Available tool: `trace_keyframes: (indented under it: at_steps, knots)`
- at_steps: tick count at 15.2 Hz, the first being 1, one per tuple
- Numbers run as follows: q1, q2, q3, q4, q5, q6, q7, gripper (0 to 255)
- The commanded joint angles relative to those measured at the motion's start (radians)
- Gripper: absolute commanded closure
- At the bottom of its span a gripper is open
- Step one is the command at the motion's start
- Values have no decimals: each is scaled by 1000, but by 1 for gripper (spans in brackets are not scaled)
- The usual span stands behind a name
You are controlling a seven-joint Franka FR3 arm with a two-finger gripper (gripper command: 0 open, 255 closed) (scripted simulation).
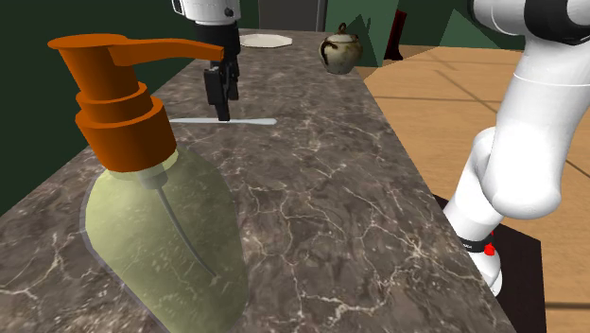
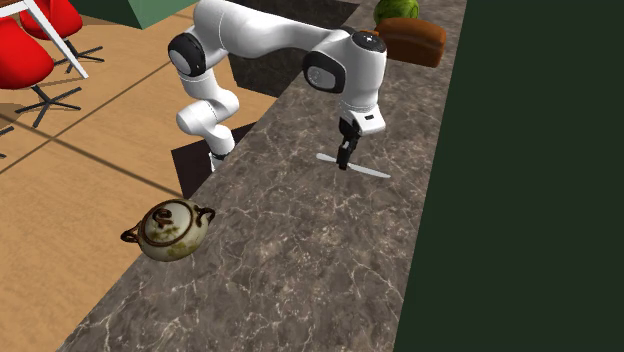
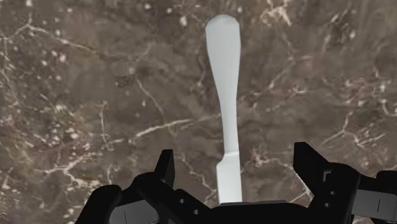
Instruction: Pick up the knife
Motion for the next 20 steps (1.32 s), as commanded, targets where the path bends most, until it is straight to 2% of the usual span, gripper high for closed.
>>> trace_keyframes:
  at_steps: [1, 4, 5, 14, 20]
  knots:
    - [0, 0, 0, -28, -1, 29, 1, 0]
    - [-1, -2, -1, -52, 0, 51, 1, 0]
    - [-3, -4, -1, -54, 1, 52, 0, 255]
    - [-1, -2, -1, -52, 0, 51, 1, 255]
    - [3, 10, 1, 45, -3, -35, 1, 255]
